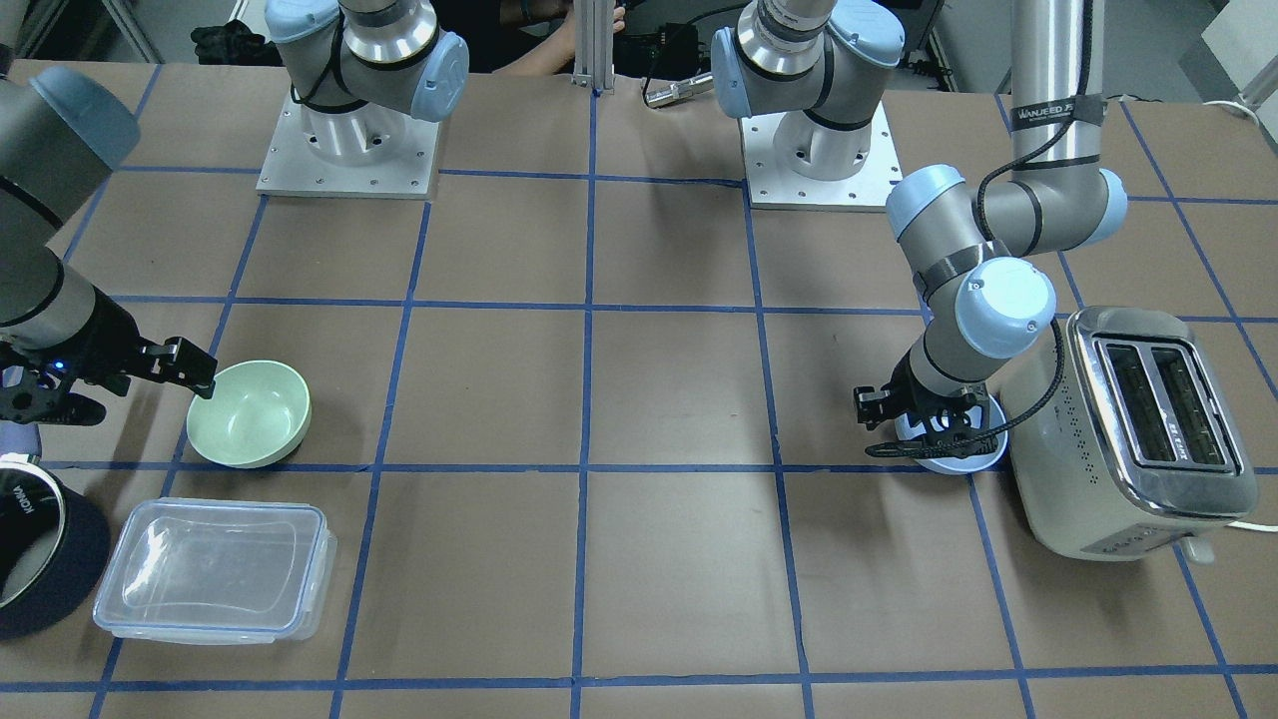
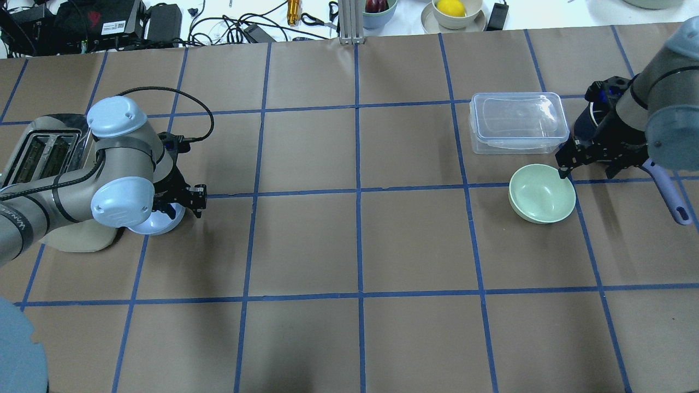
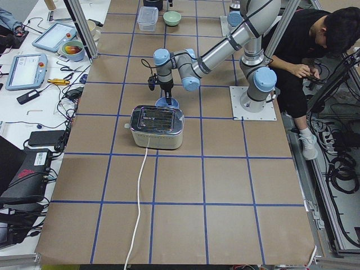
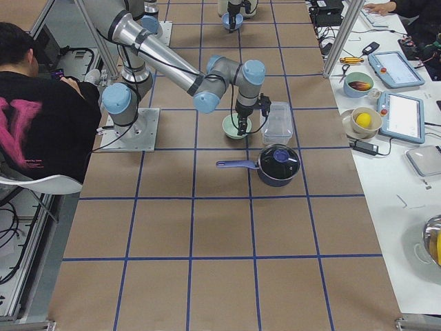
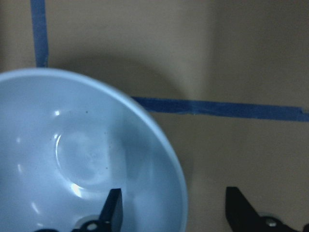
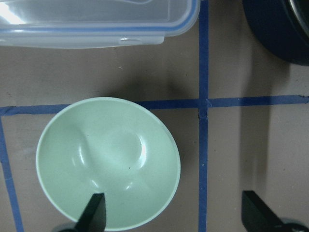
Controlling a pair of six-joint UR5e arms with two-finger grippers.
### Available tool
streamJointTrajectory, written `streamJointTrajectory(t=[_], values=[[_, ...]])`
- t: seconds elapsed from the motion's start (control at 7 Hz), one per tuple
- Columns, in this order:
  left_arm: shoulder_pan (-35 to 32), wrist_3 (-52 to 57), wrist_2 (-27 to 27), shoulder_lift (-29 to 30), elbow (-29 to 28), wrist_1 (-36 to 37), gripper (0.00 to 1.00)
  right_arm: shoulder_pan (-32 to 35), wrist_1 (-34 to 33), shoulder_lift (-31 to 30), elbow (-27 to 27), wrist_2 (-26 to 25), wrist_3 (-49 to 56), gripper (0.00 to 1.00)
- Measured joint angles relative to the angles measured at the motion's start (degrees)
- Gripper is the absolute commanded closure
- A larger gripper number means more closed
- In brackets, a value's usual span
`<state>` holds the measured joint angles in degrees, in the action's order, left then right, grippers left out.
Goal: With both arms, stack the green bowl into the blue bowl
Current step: 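Slide the blue bowl to center with left gripper while right grasps green bowl rim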
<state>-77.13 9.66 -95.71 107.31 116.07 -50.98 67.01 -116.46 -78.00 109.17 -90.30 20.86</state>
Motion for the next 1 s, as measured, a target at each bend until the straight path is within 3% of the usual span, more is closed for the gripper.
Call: streamJointTrajectory(t=[0.14, 0.29, 0.43, 0.71, 1.0], values=[[-0.46, 0.01, -0.08, -0.58, -0.14, -0.01, 1.00, -0.08, -0.99, 1.44, 0.50, 0.08, 0.10, 0.00], [-1.15, -0.15, -0.19, -1.05, -0.29, 0.01, 1.00, -0.10, -1.75, 3.01, 0.71, 0.16, 0.09, 0.09], [-2.53, -0.75, -0.32, -1.64, -1.00, -0.28, 1.00, -0.12, -2.42, 4.33, 0.80, 0.19, 0.11, 0.34], [-10.16, -7.60, -0.31, -2.68, -5.56, -4.32, 1.00, -0.13, -2.84, 6.48, 0.82, 0.25, -0.33, 1.00], [-23.16, -18.86, 1.92, -0.56, -14.20, -8.14, 1.00, -0.13, -2.54, 7.05, 0.72, 0.06, -0.13, 1.00]])
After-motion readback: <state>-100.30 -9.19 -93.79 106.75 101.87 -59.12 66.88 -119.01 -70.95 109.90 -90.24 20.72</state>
